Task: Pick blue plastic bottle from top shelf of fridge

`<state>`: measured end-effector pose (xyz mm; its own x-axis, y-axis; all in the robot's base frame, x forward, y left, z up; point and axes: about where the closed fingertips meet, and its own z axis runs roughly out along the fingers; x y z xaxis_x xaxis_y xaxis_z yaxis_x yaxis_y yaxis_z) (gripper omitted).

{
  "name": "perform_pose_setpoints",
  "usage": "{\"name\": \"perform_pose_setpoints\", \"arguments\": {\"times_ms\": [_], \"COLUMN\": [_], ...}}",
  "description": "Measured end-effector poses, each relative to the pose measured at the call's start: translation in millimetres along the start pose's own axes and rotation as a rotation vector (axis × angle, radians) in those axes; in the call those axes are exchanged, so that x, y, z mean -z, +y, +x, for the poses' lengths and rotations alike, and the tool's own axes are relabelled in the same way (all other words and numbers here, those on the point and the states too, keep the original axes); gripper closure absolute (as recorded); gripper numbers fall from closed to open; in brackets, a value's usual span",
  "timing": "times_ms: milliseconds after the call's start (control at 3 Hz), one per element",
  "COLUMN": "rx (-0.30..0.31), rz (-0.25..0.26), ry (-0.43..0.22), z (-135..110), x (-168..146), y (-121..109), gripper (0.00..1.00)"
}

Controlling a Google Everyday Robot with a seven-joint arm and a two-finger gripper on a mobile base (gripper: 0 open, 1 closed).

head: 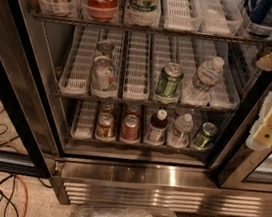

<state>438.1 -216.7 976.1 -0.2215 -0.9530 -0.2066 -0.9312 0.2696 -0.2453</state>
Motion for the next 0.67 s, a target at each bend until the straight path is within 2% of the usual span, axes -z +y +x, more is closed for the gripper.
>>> {"name": "perform_pose_setpoints", "arguments": {"times_ms": [333,667], "rx": [-0.001,-0.012], "rz": [0.004,-0.003], "ry": [-0.009,-0.100], "z": [-1.7,-6.1], "x": [0.9,2.5], "y": [-0.1,2.5], "gripper": [0.00,0.00]}}
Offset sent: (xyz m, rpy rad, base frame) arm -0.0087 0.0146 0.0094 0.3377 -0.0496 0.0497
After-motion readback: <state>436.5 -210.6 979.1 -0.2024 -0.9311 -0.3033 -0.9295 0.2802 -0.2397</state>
